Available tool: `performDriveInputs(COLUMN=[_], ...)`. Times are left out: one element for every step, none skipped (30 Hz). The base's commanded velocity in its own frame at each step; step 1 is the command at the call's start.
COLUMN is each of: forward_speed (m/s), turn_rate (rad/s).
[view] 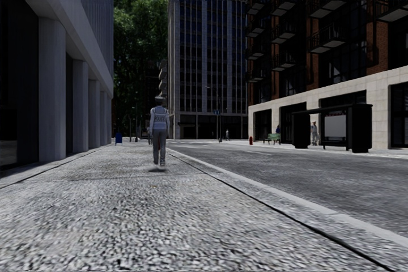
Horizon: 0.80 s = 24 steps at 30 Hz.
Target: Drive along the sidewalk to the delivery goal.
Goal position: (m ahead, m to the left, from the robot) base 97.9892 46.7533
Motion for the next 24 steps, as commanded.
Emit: performDriveInputs(forward_speed=[1.49, 1.50, 1.50, 1.52, 1.53, 1.54, 1.56, 1.56, 1.63, 1.67, 1.70, 1.71, 1.71, 1.71, 1.71, 1.71, 1.71, 1.71, 1.72, 1.72, 1.72, 1.72, 1.72, 1.72], turn_rate=[0.62, 0.62, 0.62, 0.62, 0.62, 0.62, 0.62, 0.62, 0.62, 0.62, 0.62, 0.62, 0.62, 0.62, 0.62, 0.62, 0.62, 0.62, 0.55, 0.53, 0.53, 0.53, 0.53, 0.53])
